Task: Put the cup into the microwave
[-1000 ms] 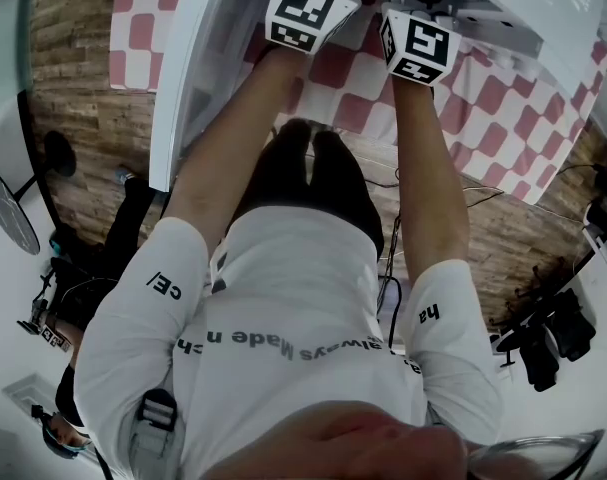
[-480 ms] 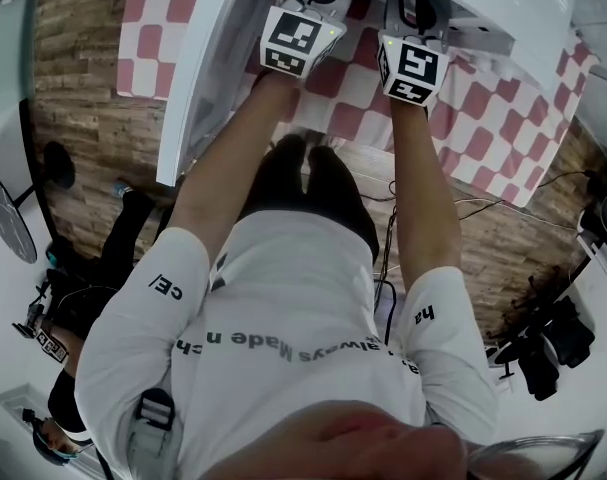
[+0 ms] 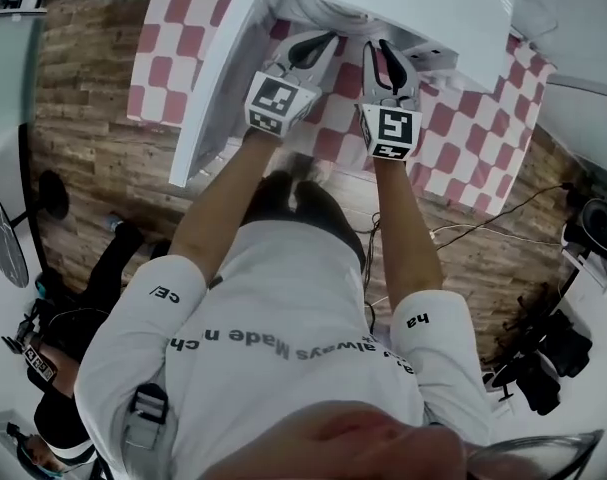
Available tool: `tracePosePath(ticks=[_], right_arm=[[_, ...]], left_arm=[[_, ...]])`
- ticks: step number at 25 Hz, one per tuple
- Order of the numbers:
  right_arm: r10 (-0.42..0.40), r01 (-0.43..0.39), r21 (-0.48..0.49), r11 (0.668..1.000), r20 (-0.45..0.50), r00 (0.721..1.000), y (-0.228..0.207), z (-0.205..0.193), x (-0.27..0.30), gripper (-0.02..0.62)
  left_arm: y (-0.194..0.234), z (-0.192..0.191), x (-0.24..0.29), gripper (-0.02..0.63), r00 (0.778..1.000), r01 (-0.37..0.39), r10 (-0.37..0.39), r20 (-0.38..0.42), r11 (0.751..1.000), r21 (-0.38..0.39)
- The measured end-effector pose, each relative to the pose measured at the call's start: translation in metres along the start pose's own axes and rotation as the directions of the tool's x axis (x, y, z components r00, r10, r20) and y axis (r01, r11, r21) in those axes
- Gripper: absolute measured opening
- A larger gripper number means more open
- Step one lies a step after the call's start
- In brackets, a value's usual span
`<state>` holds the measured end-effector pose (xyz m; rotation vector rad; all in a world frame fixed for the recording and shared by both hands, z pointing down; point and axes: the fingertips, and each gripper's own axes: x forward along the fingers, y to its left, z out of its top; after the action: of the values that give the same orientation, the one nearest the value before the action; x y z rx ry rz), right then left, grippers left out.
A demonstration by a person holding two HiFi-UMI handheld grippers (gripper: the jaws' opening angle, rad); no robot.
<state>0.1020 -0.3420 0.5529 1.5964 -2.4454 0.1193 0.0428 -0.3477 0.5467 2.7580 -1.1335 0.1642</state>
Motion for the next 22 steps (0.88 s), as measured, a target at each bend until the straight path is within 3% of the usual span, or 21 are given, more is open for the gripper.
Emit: tracePosePath(ticks=[12,17,22], right_arm=[[0.110,-0.112,0.030,0.993,0.051,0.993,0.041,0.123,-0.093,0.055],[0.146,-0.151,0.089,0.985,0.059,0.988,0.052,0.159,-0.129,0.052],[0.174,-0.178,0.057,0.982,0.078,0.982,0.068,0.201,-0.163,0.052]], left_arm=[[-0.060,0.119,-0.079,0.003,0.995,0.091,-0.091,0.037,0.996,0.015],[-0.087,0.167,-0.103,0.003,0.989,0.132,-0.134,0.060,0.991,0.028],[-0.108,0.206,-0.126,0.003,0.982,0.162,-0.166,0.088,0.985,0.055]])
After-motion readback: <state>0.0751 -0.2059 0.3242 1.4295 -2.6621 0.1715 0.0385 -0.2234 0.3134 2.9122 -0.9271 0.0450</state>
